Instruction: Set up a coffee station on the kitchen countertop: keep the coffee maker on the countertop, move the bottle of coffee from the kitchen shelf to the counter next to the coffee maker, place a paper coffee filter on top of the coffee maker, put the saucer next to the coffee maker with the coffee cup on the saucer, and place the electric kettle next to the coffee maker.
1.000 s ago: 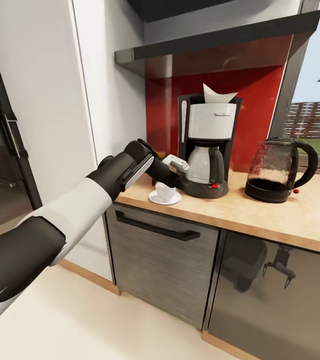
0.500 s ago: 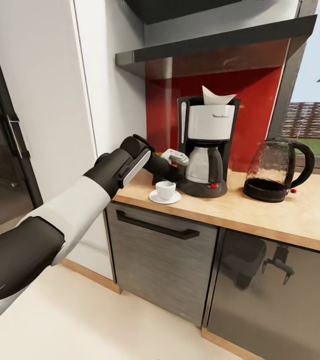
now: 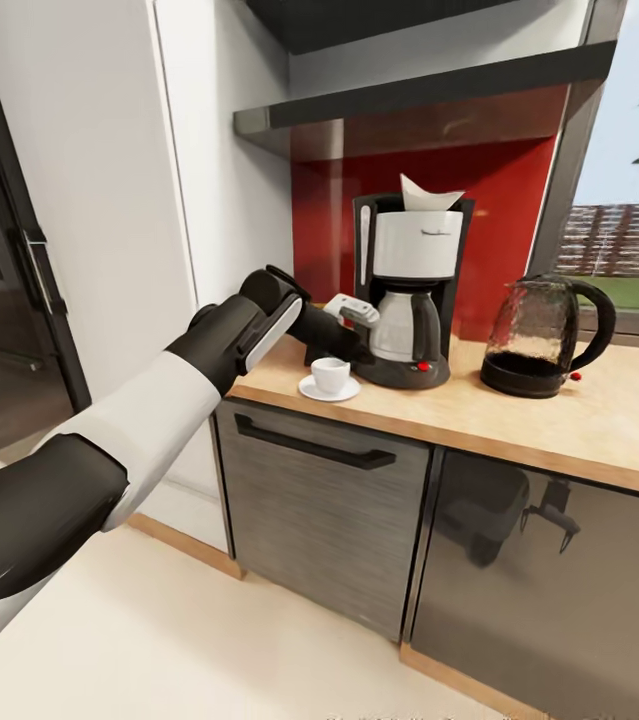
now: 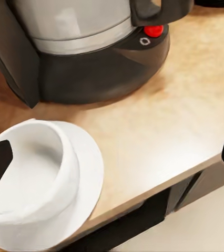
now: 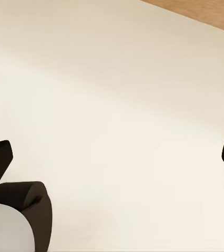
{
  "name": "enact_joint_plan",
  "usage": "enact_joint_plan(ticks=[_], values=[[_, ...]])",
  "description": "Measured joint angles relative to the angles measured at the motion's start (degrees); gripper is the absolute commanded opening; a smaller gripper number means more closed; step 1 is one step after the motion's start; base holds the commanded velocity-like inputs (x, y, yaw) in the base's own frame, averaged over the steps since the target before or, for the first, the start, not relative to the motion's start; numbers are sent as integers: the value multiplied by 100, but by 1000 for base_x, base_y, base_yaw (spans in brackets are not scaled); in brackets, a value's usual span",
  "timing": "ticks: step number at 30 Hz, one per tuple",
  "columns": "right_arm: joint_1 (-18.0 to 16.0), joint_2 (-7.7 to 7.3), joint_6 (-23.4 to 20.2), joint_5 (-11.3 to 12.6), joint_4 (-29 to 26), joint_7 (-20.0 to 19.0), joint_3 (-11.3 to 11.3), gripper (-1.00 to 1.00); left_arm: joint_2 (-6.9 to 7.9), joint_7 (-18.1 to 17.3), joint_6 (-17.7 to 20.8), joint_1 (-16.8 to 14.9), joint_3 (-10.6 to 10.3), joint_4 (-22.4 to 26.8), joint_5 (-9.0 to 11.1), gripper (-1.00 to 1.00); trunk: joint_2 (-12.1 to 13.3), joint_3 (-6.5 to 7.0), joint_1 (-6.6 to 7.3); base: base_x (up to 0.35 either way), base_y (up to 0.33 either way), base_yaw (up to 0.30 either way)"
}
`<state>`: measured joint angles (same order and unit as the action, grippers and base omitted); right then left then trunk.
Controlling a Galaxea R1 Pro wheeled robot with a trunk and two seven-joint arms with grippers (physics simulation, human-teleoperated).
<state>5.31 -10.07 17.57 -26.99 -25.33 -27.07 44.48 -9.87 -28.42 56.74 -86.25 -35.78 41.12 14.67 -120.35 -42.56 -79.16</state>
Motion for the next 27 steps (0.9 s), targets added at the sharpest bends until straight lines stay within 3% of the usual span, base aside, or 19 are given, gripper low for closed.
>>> enact_joint_plan(ticks=[11,13,16,20,22,27], values=[[0,1,0,0,0,0,11,100,1,-14,0,0,0,21,5,100,0,0,0,-78,0,0],[0,1,0,0,0,0,10,100,1,-144,-6,0,-4,24,10,100,0,0,1,-14,0,0],[0,1,0,0,0,-1,12,100,3,-518,-24,0,-3,26,34,100,0,0,1,-8,0,0],[0,-1,0,0,0,-1,13,100,24,-1279,-144,4,-3,55,133,100,0,0,1,-4,0,0],[0,0,0,0,0,-1,14,100,40,-1835,-421,12,-2,86,186,100,0,0,1,-2,0,0],[0,1,0,0,0,-1,14,100,56,-2527,-1009,166,-4,96,264,100,0,-1,0,0,0,0]])
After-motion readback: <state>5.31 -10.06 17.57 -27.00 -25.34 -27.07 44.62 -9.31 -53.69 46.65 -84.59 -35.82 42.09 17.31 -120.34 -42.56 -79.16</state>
